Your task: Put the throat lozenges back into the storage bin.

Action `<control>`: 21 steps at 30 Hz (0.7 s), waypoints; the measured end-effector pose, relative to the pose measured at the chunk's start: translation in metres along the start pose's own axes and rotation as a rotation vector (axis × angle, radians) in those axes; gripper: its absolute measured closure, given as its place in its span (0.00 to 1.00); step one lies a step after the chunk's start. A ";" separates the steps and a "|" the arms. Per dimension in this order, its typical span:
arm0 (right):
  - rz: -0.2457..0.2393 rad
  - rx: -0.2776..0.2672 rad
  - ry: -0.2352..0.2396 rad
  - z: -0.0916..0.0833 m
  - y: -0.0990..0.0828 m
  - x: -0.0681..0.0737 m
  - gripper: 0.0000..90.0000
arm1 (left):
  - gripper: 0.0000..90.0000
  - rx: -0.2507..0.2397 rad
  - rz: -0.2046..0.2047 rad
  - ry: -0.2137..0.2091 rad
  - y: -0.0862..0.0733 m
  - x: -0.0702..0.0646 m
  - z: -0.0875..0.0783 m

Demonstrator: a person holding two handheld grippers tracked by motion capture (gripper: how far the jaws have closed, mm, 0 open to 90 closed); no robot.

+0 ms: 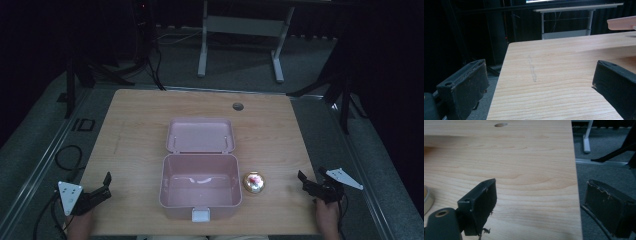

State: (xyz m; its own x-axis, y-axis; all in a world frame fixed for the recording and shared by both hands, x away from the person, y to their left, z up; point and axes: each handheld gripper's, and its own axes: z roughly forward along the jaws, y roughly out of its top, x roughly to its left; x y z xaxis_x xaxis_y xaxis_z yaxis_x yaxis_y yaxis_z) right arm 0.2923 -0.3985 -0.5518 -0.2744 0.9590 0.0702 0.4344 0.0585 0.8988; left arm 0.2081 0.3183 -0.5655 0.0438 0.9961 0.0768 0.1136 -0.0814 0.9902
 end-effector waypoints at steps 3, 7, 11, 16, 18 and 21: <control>0.001 0.018 0.019 0.001 0.000 0.000 0.12 | 0.01 0.000 -0.001 0.000 0.000 0.000 0.000; -0.007 0.081 0.050 0.005 0.002 0.001 0.12 | 0.01 0.001 -0.001 -0.002 0.000 0.000 0.000; -0.015 0.120 0.067 0.007 0.003 0.003 0.12 | 0.01 0.001 -0.003 -0.002 0.000 0.001 0.000; -0.028 0.178 0.133 0.009 0.006 0.004 0.12 | 0.01 0.001 -0.004 -0.003 0.000 0.001 0.000; -0.066 0.210 0.136 0.010 0.007 0.006 0.12 | 0.01 0.000 -0.006 -0.002 0.000 0.001 0.000; -0.096 0.275 0.162 0.011 0.011 0.008 0.12 | 0.01 0.000 -0.008 -0.003 0.000 0.001 0.000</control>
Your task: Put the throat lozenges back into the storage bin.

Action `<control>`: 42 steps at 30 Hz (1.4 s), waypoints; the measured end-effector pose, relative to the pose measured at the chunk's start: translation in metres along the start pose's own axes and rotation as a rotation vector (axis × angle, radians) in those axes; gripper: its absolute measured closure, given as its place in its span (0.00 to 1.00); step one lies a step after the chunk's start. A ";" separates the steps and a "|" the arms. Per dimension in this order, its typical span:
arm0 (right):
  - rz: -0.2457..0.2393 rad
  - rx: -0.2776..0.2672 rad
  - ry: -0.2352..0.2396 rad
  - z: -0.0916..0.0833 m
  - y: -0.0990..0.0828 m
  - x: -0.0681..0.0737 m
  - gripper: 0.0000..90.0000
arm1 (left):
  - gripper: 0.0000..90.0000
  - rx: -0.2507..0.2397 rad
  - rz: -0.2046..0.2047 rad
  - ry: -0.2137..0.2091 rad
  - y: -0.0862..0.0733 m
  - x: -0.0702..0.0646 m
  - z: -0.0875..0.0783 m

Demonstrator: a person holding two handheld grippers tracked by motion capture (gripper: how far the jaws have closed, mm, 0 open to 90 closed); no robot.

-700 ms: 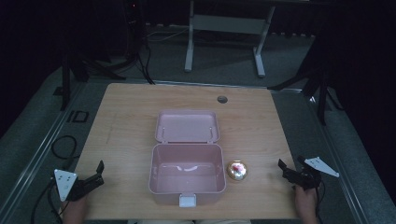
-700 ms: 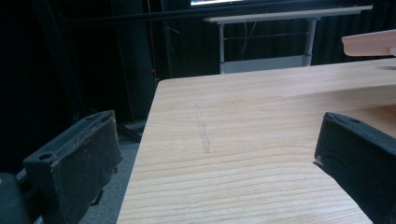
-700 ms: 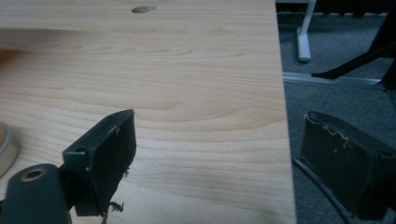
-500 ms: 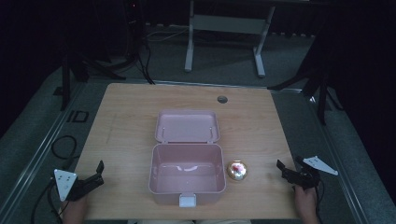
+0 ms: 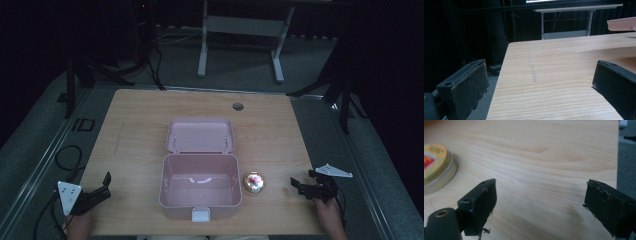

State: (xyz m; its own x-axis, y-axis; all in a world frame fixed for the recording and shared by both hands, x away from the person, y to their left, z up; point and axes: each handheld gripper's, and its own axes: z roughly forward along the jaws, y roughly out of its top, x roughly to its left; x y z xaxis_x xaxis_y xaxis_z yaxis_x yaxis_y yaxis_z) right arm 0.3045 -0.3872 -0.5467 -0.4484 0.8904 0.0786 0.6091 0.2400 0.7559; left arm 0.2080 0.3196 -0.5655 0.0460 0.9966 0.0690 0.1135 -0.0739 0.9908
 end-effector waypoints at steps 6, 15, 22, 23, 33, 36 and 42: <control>-0.080 0.133 0.034 -0.005 0.014 0.006 0.12 | 0.01 -0.003 -0.003 -0.001 0.000 0.000 0.000; -0.202 0.385 0.070 -0.014 0.034 0.013 0.12 | 0.01 -0.001 0.001 -0.004 0.000 0.000 0.000; -0.324 0.608 0.111 -0.014 0.045 0.024 0.12 | 0.01 -0.001 0.000 -0.004 0.000 0.000 0.000; -0.343 0.640 0.117 -0.014 0.046 0.026 0.12 | 0.01 0.000 0.000 -0.005 0.000 0.000 0.000; -0.441 0.933 0.138 -0.007 0.057 0.041 0.12 | 0.01 -0.001 -0.002 -0.008 0.000 0.000 0.000; -0.460 0.993 0.136 -0.005 0.058 0.043 0.12 | 0.01 -0.002 -0.002 -0.008 0.000 0.000 0.000; -0.455 1.023 0.164 -0.001 0.063 0.046 0.16 | 0.01 -0.002 -0.005 -0.010 0.000 0.001 0.000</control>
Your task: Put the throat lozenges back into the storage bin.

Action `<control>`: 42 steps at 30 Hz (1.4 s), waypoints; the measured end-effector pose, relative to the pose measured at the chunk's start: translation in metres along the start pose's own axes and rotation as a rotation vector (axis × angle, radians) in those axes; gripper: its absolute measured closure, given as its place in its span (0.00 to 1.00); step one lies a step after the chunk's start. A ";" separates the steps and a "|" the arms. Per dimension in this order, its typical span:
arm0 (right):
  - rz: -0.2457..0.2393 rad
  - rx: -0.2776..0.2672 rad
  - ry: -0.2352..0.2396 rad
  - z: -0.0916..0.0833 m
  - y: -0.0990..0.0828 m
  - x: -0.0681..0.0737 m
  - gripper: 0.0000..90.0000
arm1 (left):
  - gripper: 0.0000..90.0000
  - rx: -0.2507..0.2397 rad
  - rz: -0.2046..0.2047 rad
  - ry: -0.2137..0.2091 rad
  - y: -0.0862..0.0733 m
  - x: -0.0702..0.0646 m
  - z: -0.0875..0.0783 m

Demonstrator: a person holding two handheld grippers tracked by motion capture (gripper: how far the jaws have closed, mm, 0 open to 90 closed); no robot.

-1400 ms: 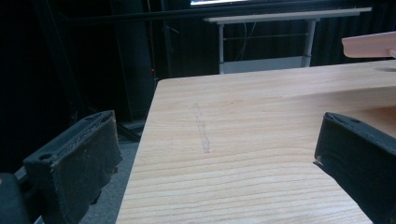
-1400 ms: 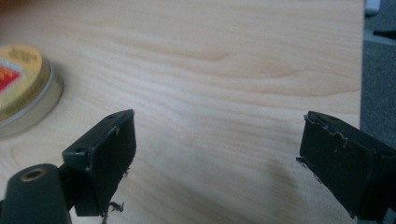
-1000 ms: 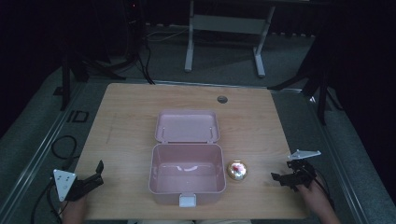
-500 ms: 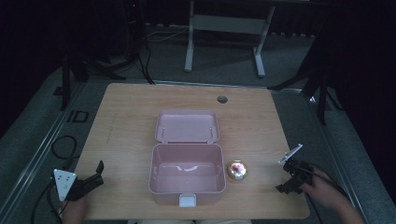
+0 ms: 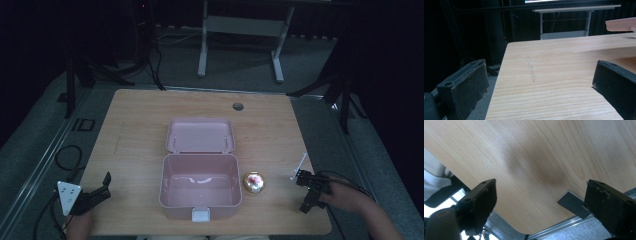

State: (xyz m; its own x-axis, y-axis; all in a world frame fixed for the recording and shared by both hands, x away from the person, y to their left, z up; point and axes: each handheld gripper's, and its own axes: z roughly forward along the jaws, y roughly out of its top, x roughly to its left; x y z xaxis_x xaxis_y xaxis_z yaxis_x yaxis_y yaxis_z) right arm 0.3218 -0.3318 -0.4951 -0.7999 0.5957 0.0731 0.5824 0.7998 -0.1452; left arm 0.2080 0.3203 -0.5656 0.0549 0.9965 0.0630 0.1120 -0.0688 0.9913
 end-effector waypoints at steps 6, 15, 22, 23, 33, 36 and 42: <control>-0.013 -0.008 0.001 -0.004 0.010 0.001 0.15 | 0.01 0.000 0.000 0.001 0.000 0.000 0.000; -0.072 0.002 -0.018 -0.004 0.033 0.009 0.13 | 0.01 0.000 0.001 -0.001 0.000 0.000 0.000; -0.139 -0.031 -0.030 -0.004 0.057 0.018 0.13 | 0.01 0.001 0.000 -0.006 0.000 0.000 0.000; -0.153 -0.031 -0.037 -0.004 0.061 0.020 0.13 | 0.01 0.002 0.001 -0.006 0.000 0.000 0.000; -0.243 -0.049 -0.058 -0.002 0.097 0.026 0.15 | 0.01 0.008 0.001 -0.012 0.000 0.000 0.000; -0.267 -0.044 -0.061 -0.001 0.108 0.029 0.15 | 0.01 0.010 0.001 -0.014 0.001 0.001 0.001; -0.305 -0.047 -0.068 0.001 0.126 0.034 0.16 | 0.01 0.009 0.001 -0.018 0.001 0.001 0.001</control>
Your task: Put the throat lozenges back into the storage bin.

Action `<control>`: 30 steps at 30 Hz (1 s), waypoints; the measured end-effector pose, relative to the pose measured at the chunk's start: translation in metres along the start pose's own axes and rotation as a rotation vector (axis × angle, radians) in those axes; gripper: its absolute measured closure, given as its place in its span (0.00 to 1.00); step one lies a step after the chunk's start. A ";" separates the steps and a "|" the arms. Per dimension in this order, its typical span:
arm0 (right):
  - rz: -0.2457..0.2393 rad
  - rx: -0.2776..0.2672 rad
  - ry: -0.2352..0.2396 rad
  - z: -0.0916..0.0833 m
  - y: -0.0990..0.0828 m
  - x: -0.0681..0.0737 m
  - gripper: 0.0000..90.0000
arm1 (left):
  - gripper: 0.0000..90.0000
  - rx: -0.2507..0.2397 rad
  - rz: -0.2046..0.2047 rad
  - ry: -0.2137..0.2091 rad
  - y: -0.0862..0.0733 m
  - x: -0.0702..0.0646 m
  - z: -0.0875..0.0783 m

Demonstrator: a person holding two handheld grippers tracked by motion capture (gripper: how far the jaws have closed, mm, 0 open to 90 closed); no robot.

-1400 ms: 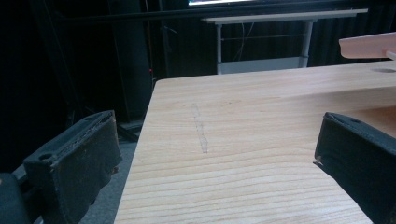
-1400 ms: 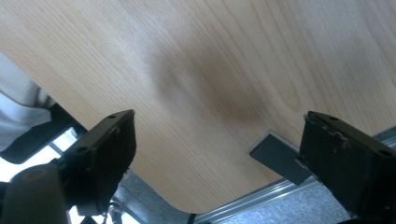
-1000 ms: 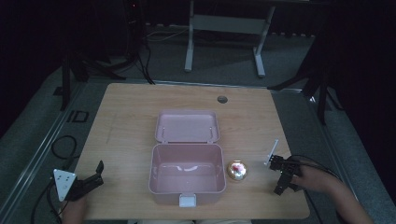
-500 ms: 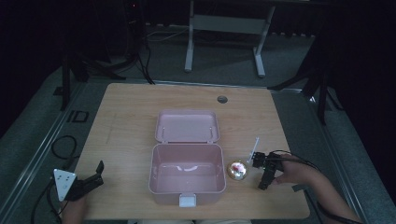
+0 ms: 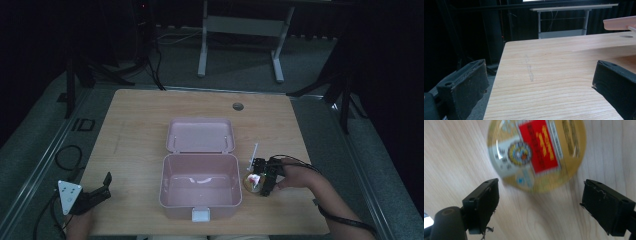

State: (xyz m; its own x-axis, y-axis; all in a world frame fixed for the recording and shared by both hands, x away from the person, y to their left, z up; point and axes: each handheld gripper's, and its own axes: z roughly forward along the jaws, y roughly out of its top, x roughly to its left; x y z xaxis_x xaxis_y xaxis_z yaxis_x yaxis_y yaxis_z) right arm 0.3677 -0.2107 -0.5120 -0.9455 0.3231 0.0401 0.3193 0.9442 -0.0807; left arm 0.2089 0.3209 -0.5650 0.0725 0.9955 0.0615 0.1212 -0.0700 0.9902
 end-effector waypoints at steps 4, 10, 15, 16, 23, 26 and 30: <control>-0.024 0.001 0.009 0.003 0.012 0.001 0.16 | 0.01 0.000 0.000 -0.001 0.000 0.000 0.000; -0.061 0.004 0.007 0.006 0.028 0.003 0.16 | 0.01 0.000 0.000 -0.002 0.000 0.000 0.000; -0.061 0.008 0.021 0.006 0.032 0.003 0.22 | 0.01 0.000 -0.001 -0.003 0.000 0.000 0.000; -0.069 0.015 0.012 0.005 0.032 0.001 0.22 | 0.01 0.001 -0.001 -0.003 0.000 0.000 0.000; -0.066 0.028 0.000 -0.004 0.023 0.001 0.22 | 0.01 0.002 -0.002 -0.003 0.000 0.000 0.000; -0.056 0.029 0.007 -0.011 0.017 0.000 0.22 | 0.01 0.004 -0.002 -0.004 0.000 0.000 0.000; -0.053 0.033 0.004 -0.024 0.010 0.001 0.22 | 0.01 0.004 0.000 -0.003 0.000 0.000 0.000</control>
State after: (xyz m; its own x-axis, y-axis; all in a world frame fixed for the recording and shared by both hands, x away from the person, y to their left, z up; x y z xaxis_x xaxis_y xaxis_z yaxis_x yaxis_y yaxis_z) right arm 0.3717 -0.1992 -0.4888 -0.9607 0.2733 0.0492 0.2667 0.9574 -0.1110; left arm 0.2094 0.3210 -0.5649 0.0756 0.9953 0.0612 0.1251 -0.0704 0.9896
